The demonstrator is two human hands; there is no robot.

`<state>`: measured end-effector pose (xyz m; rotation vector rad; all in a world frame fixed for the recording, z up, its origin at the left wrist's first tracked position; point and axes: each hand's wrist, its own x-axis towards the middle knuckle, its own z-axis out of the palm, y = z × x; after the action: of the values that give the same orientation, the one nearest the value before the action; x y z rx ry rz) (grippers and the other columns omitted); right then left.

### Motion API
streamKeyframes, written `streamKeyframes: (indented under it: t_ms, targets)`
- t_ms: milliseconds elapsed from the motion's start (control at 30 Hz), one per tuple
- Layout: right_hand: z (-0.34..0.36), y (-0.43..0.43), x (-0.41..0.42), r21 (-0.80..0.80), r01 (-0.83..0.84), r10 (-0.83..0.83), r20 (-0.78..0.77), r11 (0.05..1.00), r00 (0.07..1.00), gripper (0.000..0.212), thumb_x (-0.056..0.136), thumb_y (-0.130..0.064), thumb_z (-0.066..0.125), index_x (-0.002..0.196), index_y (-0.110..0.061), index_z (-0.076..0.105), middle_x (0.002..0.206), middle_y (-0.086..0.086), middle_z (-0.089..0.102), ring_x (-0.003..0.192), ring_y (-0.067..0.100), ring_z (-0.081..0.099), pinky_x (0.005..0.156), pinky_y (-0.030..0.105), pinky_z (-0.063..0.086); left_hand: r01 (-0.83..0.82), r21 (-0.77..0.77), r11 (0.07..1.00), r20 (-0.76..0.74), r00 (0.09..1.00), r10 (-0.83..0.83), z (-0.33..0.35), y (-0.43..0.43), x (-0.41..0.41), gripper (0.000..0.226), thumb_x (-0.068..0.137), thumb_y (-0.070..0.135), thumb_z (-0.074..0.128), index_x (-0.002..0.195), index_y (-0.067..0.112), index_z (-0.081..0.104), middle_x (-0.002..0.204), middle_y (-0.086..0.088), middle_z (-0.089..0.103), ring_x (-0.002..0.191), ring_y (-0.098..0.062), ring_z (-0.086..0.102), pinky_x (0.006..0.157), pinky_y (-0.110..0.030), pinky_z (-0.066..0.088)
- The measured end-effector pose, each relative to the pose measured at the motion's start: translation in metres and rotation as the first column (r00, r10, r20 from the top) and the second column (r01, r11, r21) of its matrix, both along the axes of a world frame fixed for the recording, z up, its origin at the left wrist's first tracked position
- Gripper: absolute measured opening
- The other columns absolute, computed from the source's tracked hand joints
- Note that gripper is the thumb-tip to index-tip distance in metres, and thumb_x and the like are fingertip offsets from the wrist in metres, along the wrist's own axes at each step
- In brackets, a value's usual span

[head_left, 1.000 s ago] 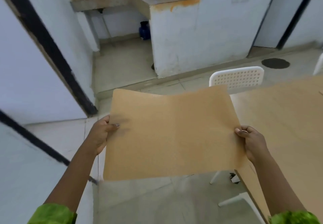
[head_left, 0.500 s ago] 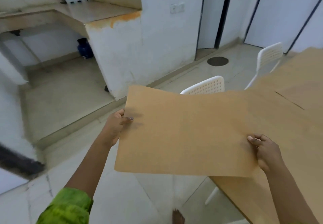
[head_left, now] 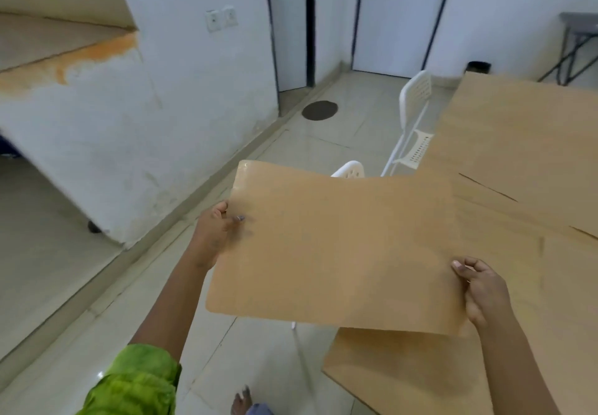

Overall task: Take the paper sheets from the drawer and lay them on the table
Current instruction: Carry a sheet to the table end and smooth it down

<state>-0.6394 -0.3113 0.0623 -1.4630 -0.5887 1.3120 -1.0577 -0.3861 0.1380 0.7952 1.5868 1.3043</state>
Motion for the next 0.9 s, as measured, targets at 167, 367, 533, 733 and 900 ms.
streamKeyframes:
  t_ms: [167,367,533,733,900]
  targets:
    - [0.004,-0.015,-0.027,-0.044,0.211,-0.212,-0.027,0.977,0.977,0.024,0.086,0.002,0.054,0.072,-0.018,0.054,0.058,-0.010,0.064,0.056,0.000,0.055,0.044,0.007,0.044,0.200,0.012,0.980,0.083,0.976,-0.200,0.004,0.062,-0.026,0.027,0.086,-0.006,0.053,0.102,0.016,0.059,0.078,-0.002,0.072,0.055,-0.013,0.068,0.049,-0.024,0.055]
    - [0.002,-0.056,-0.058,-0.101,0.470,-0.475,-0.040,0.877,0.879,0.022,0.087,0.002,0.052,0.073,-0.014,0.051,0.079,0.001,0.054,0.072,0.010,0.051,0.063,0.019,0.043,0.527,-0.020,0.850,0.121,0.845,-0.521,0.000,0.144,-0.028,0.054,0.081,-0.015,0.051,0.120,0.022,0.049,0.096,-0.007,0.072,0.079,-0.021,0.068,0.064,-0.027,0.058]
    - [-0.016,-0.078,-0.061,-0.120,0.649,-0.656,-0.027,0.752,0.755,0.023,0.088,0.002,0.051,0.072,-0.014,0.050,0.078,0.000,0.052,0.070,0.009,0.049,0.062,0.021,0.038,0.647,-0.016,0.762,0.050,0.762,-0.646,-0.008,0.206,0.013,0.038,0.080,-0.014,0.051,0.104,0.013,0.062,0.094,-0.010,0.071,0.066,-0.017,0.068,0.059,-0.026,0.058]
    - [-0.030,-0.093,-0.050,-0.172,0.793,-0.809,-0.047,0.584,0.586,0.018,0.088,-0.002,0.051,0.075,-0.014,0.052,0.081,0.005,0.055,0.071,0.017,0.051,0.062,0.032,0.042,0.731,-0.001,0.682,-0.060,0.681,-0.730,-0.015,0.264,0.081,0.045,0.079,-0.014,0.046,0.098,0.023,0.064,0.084,-0.004,0.068,0.069,-0.022,0.062,0.063,-0.029,0.052]
    - [-0.031,-0.097,-0.058,-0.212,0.880,-0.904,-0.043,0.424,0.425,0.020,0.088,0.001,0.050,0.073,-0.013,0.051,0.080,0.005,0.054,0.068,0.016,0.051,0.061,0.031,0.040,0.851,-0.030,0.525,-0.156,0.514,-0.843,-0.026,0.297,0.137,0.049,0.082,-0.012,0.042,0.109,0.026,0.059,0.090,-0.003,0.066,0.070,-0.016,0.062,0.058,-0.025,0.051]
